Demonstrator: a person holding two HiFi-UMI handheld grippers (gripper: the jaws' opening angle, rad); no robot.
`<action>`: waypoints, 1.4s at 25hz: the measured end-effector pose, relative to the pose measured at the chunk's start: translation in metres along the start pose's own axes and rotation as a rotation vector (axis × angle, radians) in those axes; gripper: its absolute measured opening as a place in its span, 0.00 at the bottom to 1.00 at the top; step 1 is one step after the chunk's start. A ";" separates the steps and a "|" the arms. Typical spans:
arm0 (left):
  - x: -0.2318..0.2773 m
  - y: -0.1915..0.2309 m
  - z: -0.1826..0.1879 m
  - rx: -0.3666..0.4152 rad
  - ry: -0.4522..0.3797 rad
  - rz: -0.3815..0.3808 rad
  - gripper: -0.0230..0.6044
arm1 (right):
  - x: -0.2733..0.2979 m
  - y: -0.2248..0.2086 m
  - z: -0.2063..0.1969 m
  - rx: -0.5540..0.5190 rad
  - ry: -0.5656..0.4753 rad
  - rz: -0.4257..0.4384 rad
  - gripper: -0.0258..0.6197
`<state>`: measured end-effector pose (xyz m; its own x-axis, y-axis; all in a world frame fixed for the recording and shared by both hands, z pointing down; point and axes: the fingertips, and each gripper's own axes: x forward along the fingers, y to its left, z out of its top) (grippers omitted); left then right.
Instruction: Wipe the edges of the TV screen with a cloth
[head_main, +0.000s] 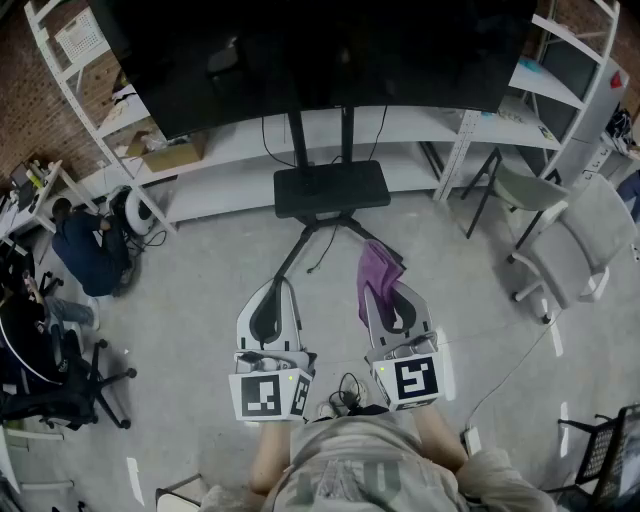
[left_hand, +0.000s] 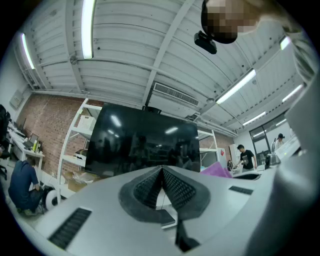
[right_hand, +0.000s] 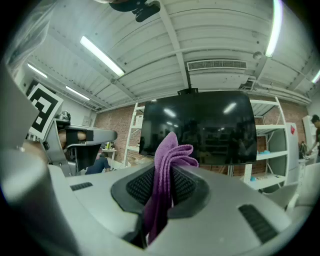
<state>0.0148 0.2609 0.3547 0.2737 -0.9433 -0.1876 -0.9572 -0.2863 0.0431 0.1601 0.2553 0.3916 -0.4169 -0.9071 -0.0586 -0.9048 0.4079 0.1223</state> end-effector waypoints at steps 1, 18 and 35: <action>0.003 -0.002 0.002 0.022 -0.003 0.000 0.06 | 0.001 -0.002 0.000 -0.001 -0.001 0.001 0.14; 0.026 -0.025 -0.031 0.092 0.068 0.020 0.06 | -0.003 -0.045 -0.048 0.072 0.058 0.026 0.14; 0.117 0.065 -0.060 0.042 0.016 0.063 0.06 | 0.106 -0.062 -0.078 0.049 0.094 0.004 0.14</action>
<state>-0.0099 0.1216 0.3949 0.2141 -0.9619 -0.1699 -0.9755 -0.2194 0.0130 0.1786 0.1255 0.4547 -0.4125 -0.9102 0.0358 -0.9072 0.4141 0.0738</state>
